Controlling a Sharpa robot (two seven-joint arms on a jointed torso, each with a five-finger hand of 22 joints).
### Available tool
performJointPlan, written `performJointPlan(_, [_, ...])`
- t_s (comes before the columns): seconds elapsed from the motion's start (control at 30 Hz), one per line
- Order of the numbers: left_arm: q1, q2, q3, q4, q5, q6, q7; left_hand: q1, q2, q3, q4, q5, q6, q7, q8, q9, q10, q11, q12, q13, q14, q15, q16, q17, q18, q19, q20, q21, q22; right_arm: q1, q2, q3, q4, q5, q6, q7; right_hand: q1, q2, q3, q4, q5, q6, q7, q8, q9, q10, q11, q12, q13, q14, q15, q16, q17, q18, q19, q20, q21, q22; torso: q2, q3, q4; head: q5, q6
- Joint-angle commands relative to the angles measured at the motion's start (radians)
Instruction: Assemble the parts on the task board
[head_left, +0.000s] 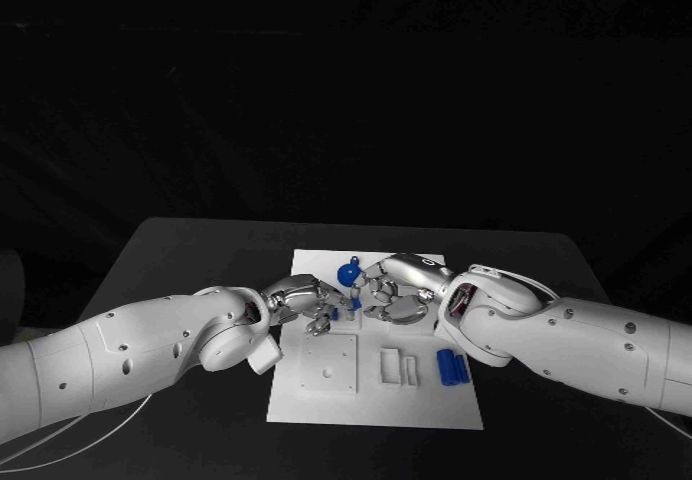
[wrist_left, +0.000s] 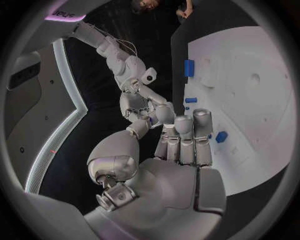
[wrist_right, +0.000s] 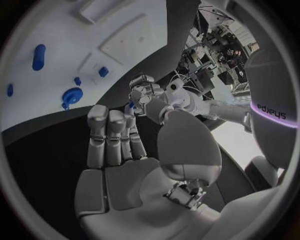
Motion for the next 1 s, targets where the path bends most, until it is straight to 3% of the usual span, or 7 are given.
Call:
performJointPlan(0.03, [0.002, -0.001, 0.002, -0.004, 0.04, -0.029, 0.005, 0.008, 0.018, -0.005, 0.0, 0.009, 0.069, -0.03, 0.007, 0.002, 0.001, -0.009, -0.004, -0.001, -0.02, -0.024, 0.0, -0.002, -0.019, 0.001, -0.125, -0.001, 0.013, -0.003, -0.003, -0.002, 0.004, -0.012, 0.025, 0.002, -0.006, 0.002, -0.001, 0.003, -0.005, 0.014, 0.007, 0.006, 0.001, -0.001, 0.005, 0.006, 0.0, 0.0, 0.005, 0.005, 0.001, 0.074, 0.003, -0.004, 0.003, 0.015, 0.0, 0.0003, -0.0002, 0.001, -0.001])
performJointPlan(0.7, [0.002, 0.002, 0.002, -0.005, 0.043, -0.043, -0.01, 0.003, 0.014, -0.005, -0.008, 0.042, 0.075, -0.032, 0.01, 0.007, 0.0, -0.011, -0.005, -0.003, -0.022, -0.026, 0.002, -0.007, -0.02, 0.0, -0.126, -0.002, 0.013, -0.006, 0.0, -0.002, 0.004, -0.012, 0.013, -0.007, -0.01, 0.002, -0.003, 0.004, -0.005, 0.023, 0.011, 0.011, 0.002, -0.001, 0.009, 0.006, -0.001, 0.0, 0.007, 0.006, 0.001, 0.074, 0.004, -0.004, 0.003, 0.015, 0.0, -0.0011, 0.0014, -0.001, -0.001])
performJointPlan(1.0, [0.002, 0.0, 0.002, -0.007, 0.009, -0.103, -0.054, 0.009, 0.004, -0.003, -0.01, 0.043, 0.084, -0.035, 0.014, 0.011, -0.001, -0.014, -0.006, -0.003, -0.022, -0.028, 0.003, -0.009, -0.019, 0.002, -0.128, -0.001, 0.013, -0.006, -0.002, -0.002, -0.003, 0.002, -0.01, -0.014, -0.015, -0.003, -0.005, 0.008, -0.004, 0.018, 0.015, 0.007, -0.001, -0.001, 0.013, 0.006, -0.002, 0.0, 0.012, 0.006, 0.0, 0.074, 0.004, -0.005, 0.003, 0.014, 0.0, -0.0009, 0.0005, -0.001, 0.0])
